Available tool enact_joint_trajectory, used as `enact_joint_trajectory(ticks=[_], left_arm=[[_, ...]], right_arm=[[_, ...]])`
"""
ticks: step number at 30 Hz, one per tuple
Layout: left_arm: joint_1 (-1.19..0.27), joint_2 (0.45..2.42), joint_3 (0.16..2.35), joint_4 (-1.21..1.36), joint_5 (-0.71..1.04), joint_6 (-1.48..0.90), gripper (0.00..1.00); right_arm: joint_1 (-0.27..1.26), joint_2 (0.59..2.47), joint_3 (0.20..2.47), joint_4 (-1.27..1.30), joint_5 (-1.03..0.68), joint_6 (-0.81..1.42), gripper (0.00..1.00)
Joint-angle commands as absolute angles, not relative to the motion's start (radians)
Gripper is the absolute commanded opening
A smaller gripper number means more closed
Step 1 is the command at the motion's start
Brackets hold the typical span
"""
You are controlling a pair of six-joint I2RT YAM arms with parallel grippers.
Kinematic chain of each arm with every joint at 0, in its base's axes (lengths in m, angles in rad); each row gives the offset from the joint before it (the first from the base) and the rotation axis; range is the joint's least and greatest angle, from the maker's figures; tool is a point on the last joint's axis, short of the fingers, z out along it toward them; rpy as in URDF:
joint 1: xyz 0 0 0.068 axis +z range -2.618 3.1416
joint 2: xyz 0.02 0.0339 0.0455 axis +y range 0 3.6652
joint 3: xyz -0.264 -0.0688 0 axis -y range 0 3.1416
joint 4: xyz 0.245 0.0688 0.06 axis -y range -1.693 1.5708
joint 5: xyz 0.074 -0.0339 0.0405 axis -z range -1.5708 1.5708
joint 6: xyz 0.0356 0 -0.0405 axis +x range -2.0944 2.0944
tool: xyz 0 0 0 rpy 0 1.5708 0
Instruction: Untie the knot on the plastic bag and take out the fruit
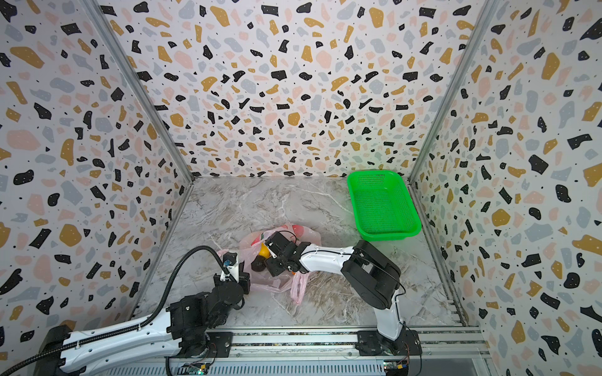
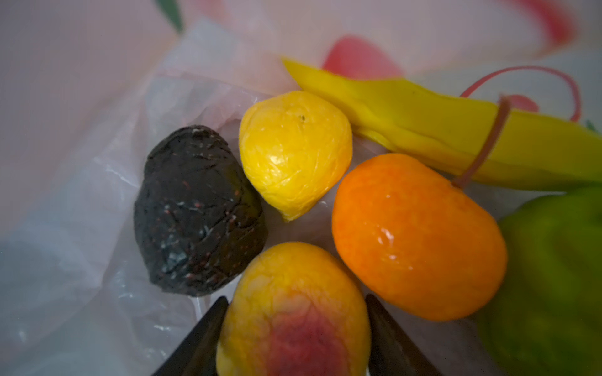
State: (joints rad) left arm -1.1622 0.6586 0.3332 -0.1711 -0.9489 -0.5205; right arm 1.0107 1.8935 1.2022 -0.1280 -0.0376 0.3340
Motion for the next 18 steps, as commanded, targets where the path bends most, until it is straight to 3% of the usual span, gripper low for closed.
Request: enact_joint_trajectory(ticks=[1,11,18], left_arm=[[-1.167,0.659,0.322,-0.159,-0.974,-0.543,0.0],[-1.167,0.647,0.31,-0.161,-0.985,-0.562,0.0],[-1.167,0.602,0.317,-0.163,-1.018,-0.555,0.0]], right_arm=[[1.009,1.794,1.191,-0.164,-0.064,0.328,0.61],[1.057,1.615,1.107,-0.241,-0.074,0.321,0.61],[1.082,1.606,1.063,-0.298,-0.094,0.32,0.61]])
